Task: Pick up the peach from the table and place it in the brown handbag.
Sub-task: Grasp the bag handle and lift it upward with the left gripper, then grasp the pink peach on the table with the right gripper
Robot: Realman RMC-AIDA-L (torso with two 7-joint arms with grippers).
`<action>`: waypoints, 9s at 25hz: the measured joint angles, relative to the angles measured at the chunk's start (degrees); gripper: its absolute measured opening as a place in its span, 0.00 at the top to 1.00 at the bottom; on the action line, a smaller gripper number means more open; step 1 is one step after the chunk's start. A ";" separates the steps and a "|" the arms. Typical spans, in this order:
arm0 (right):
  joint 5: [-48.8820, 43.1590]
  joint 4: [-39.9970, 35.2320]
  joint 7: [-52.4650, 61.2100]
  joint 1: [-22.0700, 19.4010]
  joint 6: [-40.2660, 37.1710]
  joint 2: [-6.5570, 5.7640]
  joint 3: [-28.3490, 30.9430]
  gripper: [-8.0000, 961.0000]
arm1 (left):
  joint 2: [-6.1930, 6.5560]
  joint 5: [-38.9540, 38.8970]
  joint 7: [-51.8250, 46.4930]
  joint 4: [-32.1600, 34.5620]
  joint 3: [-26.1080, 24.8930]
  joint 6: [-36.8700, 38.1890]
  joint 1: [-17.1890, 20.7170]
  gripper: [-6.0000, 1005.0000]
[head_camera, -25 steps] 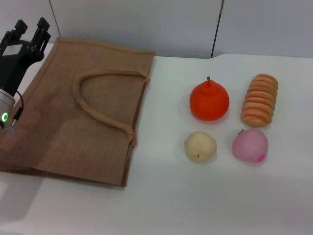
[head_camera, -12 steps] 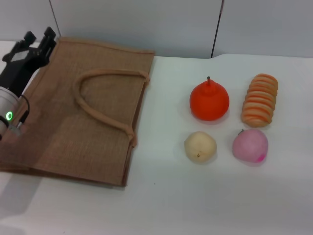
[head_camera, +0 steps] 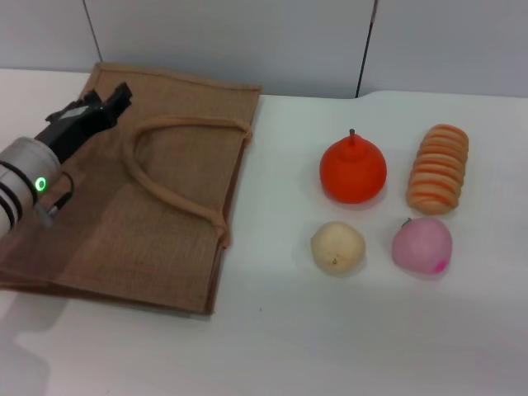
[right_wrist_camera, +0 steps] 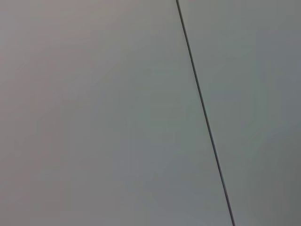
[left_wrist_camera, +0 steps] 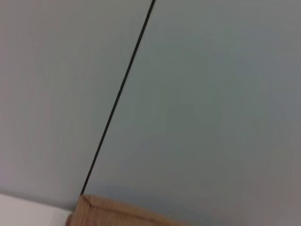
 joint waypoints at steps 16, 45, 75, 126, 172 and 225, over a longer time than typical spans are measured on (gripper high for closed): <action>0.00 0.00 0.00 -0.19 -0.85 -0.14 0.00 0.29 | -1.42 27.59 -29.61 15.08 0.00 6.22 -0.17 0.43; 0.00 0.21 0.00 0.37 -2.19 -0.12 0.14 0.29 | -1.32 68.77 -86.00 38.24 12.83 0.67 0.29 0.46; -0.01 0.34 0.00 1.01 -2.19 -0.12 0.00 0.29 | 0.70 73.30 -84.56 24.95 12.84 7.24 -6.93 0.49; -22.69 1.45 1.36 4.33 9.54 -2.19 -26.39 0.29 | 3.41 21.56 -47.62 22.14 11.95 -18.64 2.94 0.87; -22.94 -8.09 21.36 13.08 -0.77 -1.69 -54.56 0.31 | 4.96 14.66 -42.59 19.58 7.47 -39.80 3.72 0.87; -18.37 -11.33 19.28 11.61 7.74 -1.88 -55.27 0.68 | 5.13 15.20 -43.04 18.97 7.47 -40.62 3.71 0.87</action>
